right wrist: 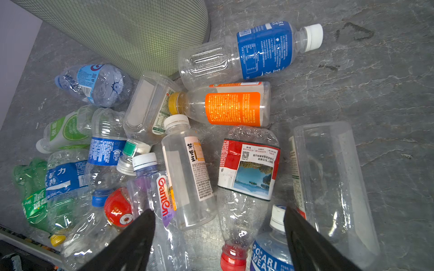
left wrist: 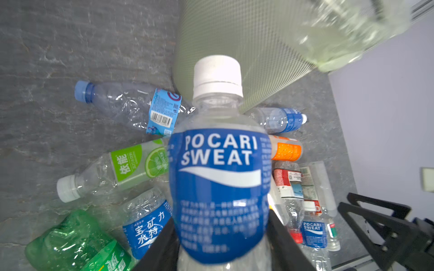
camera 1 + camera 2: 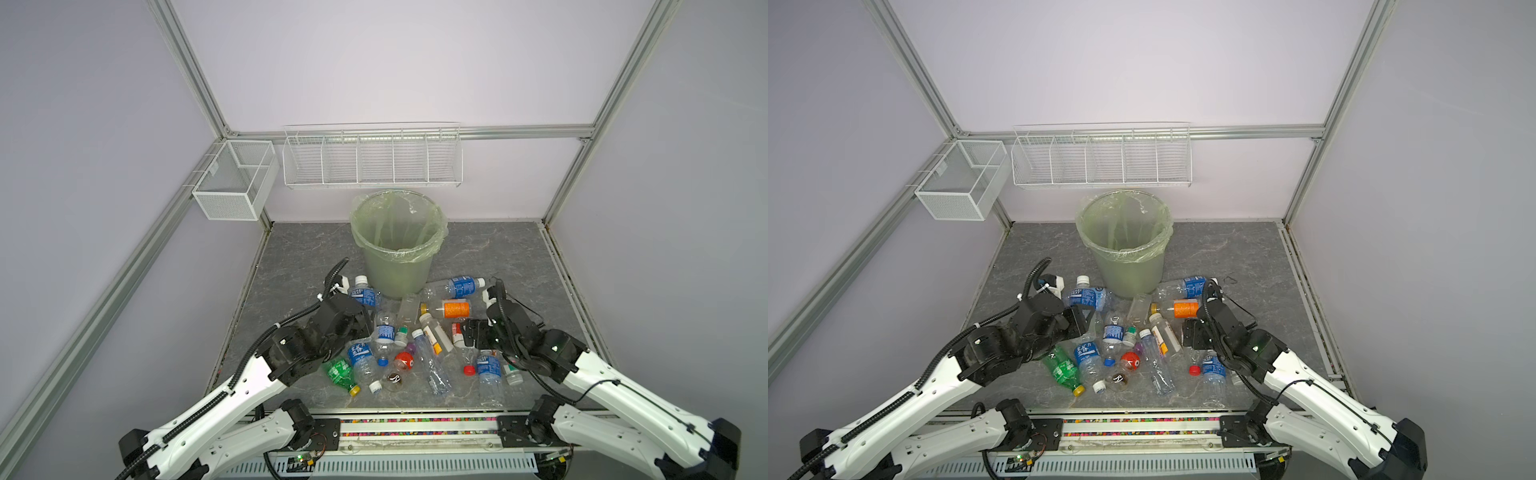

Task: Throw the plastic bottles in the bin
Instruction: 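Lift the Pocari Sweat bottle with the left gripper over the wastebasket and release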

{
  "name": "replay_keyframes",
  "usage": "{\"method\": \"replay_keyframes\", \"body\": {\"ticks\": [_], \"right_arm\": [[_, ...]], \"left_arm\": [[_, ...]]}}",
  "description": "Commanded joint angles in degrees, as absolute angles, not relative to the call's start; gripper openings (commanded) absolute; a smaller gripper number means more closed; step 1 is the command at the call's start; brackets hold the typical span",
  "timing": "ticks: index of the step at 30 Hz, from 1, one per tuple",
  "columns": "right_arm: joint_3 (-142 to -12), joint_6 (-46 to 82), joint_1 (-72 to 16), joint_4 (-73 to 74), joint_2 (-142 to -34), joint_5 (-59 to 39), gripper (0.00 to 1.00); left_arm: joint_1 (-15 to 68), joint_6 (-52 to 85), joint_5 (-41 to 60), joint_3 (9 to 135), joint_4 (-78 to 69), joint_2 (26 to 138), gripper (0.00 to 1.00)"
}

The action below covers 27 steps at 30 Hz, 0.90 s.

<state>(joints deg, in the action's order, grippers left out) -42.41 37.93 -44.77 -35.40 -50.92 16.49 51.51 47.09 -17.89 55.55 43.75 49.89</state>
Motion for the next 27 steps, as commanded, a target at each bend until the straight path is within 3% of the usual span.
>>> {"method": "replay_keyframes", "body": {"ticks": [1, 12, 27], "right_arm": [[-42.53, 39.42, -45.10, -36.50, -51.48, 16.36, 0.88], [-42.85, 40.07, -45.12, -38.03, -49.24, 16.26, 0.88], [-41.81, 42.88, -45.22, -38.19, -46.27, 13.32, 0.89]], "left_arm": [[51.83, 43.79, -20.48, 58.89, 45.82, 47.81, 0.00], [51.84, 33.91, -22.33, 67.03, 43.76, 45.03, 0.00], [51.85, 12.53, -24.08, 92.25, 42.87, 59.24, 0.00]]}}
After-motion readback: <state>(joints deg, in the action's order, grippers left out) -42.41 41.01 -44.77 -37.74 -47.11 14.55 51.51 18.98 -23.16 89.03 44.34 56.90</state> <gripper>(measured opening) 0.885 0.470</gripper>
